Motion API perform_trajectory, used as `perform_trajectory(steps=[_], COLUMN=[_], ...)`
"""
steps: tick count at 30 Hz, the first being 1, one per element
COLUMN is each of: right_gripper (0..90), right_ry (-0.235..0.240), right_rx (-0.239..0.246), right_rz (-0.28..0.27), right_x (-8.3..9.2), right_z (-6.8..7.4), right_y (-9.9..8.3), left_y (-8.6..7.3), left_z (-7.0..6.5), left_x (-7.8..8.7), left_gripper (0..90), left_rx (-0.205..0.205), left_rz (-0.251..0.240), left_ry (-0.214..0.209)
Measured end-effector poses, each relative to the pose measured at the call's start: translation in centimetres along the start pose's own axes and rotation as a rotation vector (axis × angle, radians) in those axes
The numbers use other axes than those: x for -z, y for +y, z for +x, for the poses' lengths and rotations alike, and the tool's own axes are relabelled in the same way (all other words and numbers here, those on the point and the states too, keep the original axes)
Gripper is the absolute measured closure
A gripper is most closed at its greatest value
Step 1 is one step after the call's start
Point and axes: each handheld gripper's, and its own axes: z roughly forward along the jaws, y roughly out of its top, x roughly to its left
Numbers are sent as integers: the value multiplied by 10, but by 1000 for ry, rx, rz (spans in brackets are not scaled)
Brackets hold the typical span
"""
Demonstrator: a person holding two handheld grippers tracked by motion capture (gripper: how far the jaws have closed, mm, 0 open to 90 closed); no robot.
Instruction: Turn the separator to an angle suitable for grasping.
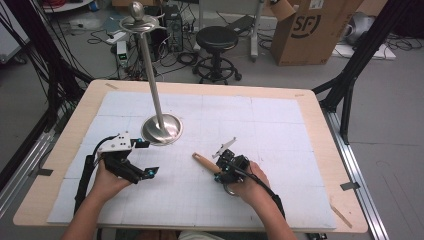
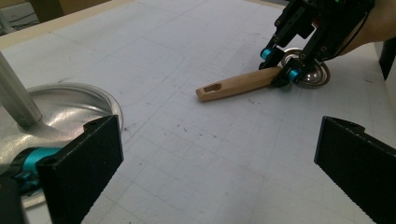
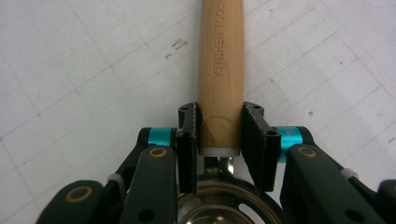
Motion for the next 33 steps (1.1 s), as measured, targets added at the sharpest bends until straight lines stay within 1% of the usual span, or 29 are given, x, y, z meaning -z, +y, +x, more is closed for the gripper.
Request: perform_trajectory(steps=[3,5,6,8,10,11,14,16,19,21,22,25,29,30,33], right_gripper=[690,690,693,705,705,705,705,705,706,706,706,705,706,706,706], right_ry=[12,24,26,50,46,53,53,62,75,87,97,118,149,163,172], right_rx=[4,1,6,-1,1,-7,-6,-6,-9,-22,-17,-29,-33,-36,-40], right_rz=[-7,-24,-37,-79,-118,-126,-119,-127,-150,-167,-183,-233,-314,-335,-372], right_x=[0,2,3,8,12,13,12,12,16,19,21,26,34,35,38], right_z=[-1,-1,-2,-3,-4,-5,-6,-7,-9,-10,-12,-14,-19,-21,-23], right_y=[0,0,0,0,-1,-1,-2,-2,-2,-3,-4,-5,-7,-8,-10], left_y=[0,0,1,1,1,1,1,1,1,1,1,1,1,1,1], left_z=[0,1,1,1,1,1,0,0,1,1,1,1,1,1,0], left_x=[1,2,2,2,3,2,2,3,3,3,3,3,4,4,4], left_gripper=[17,17,16,17,17,17,17,17,17,17,16,16,17,17,17], left_rx=[1,2,2,0,-2,0,-2,0,0,-1,-1,-4,-2,-2,-2], left_rz=[-3,-8,-10,-9,-7,-8,-7,-10,-11,-9,-7,-6,-9,-10,-8], left_ry=[2,3,2,3,2,4,5,7,6,8,8,9,11,10,11])
